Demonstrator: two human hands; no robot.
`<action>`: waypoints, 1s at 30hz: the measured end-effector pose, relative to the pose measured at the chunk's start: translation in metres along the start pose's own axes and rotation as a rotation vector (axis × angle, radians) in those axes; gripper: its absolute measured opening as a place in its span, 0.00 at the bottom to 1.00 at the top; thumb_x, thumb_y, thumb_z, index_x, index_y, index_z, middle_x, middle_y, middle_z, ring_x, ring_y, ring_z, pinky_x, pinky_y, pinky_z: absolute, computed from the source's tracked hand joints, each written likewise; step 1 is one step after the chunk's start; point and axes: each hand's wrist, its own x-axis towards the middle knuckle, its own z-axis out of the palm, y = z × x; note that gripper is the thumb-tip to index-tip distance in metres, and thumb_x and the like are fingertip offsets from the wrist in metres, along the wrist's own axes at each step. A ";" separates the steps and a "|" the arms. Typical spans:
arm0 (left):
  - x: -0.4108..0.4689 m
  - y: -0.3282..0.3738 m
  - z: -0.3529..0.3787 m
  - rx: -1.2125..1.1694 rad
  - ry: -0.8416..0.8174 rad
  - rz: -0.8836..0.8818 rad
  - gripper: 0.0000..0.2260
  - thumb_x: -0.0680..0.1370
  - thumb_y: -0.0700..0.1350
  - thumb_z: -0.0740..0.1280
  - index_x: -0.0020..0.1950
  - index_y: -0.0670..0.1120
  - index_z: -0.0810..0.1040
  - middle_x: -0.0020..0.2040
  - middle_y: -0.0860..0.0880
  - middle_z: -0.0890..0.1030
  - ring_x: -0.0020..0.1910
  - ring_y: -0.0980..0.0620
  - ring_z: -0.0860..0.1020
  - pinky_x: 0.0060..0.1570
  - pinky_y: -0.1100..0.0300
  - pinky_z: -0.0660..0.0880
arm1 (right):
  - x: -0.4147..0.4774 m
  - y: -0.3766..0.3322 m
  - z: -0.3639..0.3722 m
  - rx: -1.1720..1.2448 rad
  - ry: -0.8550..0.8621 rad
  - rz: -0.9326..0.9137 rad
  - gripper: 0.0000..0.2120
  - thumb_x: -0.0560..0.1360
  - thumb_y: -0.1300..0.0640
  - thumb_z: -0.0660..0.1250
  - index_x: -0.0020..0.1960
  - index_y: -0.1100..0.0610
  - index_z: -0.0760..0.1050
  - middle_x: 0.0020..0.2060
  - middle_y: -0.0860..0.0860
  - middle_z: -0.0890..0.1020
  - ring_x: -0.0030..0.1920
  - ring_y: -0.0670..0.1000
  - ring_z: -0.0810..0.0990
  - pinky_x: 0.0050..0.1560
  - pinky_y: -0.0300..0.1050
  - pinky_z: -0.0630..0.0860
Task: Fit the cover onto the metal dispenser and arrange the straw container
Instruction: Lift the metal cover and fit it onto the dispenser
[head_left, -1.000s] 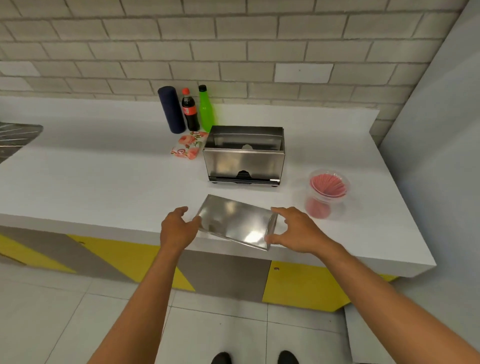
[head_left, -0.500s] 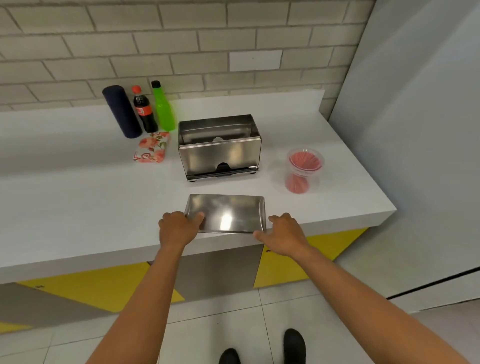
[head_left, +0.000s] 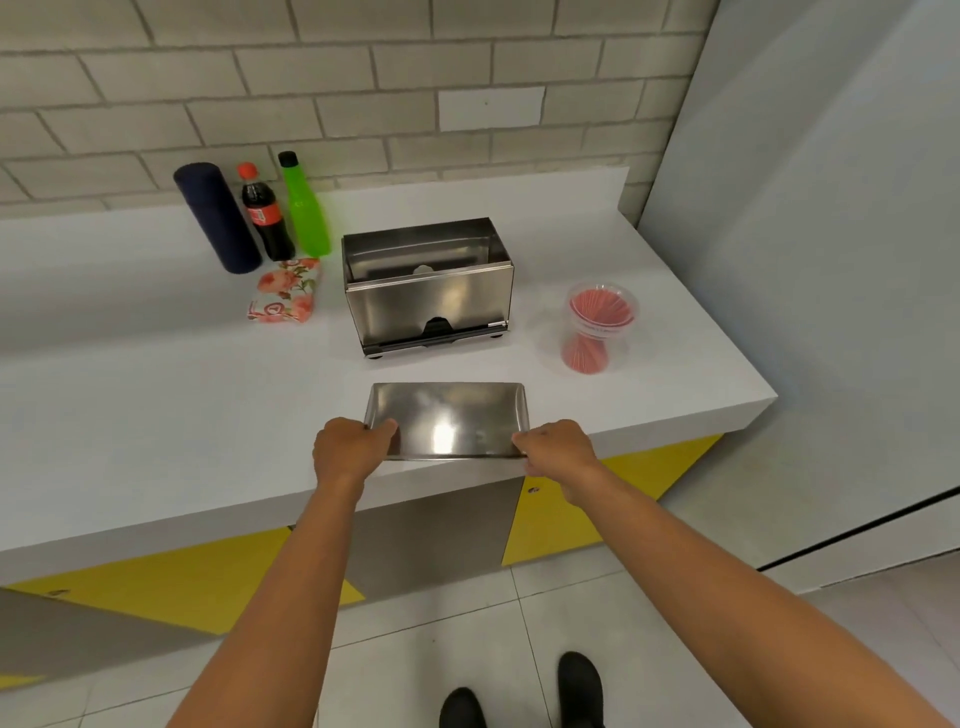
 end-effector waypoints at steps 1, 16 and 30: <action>0.002 0.000 -0.001 -0.013 -0.008 -0.013 0.20 0.73 0.54 0.73 0.36 0.36 0.80 0.34 0.43 0.80 0.32 0.48 0.76 0.31 0.60 0.71 | 0.002 0.001 -0.001 0.060 -0.002 0.013 0.10 0.73 0.59 0.68 0.37 0.64 0.75 0.35 0.57 0.73 0.39 0.55 0.77 0.44 0.46 0.78; 0.013 -0.010 -0.013 -0.085 -0.064 0.002 0.20 0.73 0.55 0.75 0.38 0.37 0.81 0.39 0.46 0.83 0.38 0.48 0.78 0.39 0.56 0.73 | 0.012 -0.023 -0.024 -0.022 -0.192 -0.115 0.11 0.74 0.57 0.77 0.41 0.64 0.79 0.36 0.59 0.81 0.37 0.56 0.81 0.57 0.57 0.83; 0.011 -0.007 -0.028 -0.175 -0.171 -0.050 0.21 0.70 0.57 0.79 0.46 0.40 0.83 0.45 0.47 0.82 0.48 0.44 0.80 0.52 0.49 0.78 | 0.008 -0.037 -0.027 0.224 -0.134 -0.103 0.12 0.73 0.59 0.79 0.48 0.67 0.81 0.46 0.63 0.85 0.43 0.57 0.85 0.46 0.48 0.85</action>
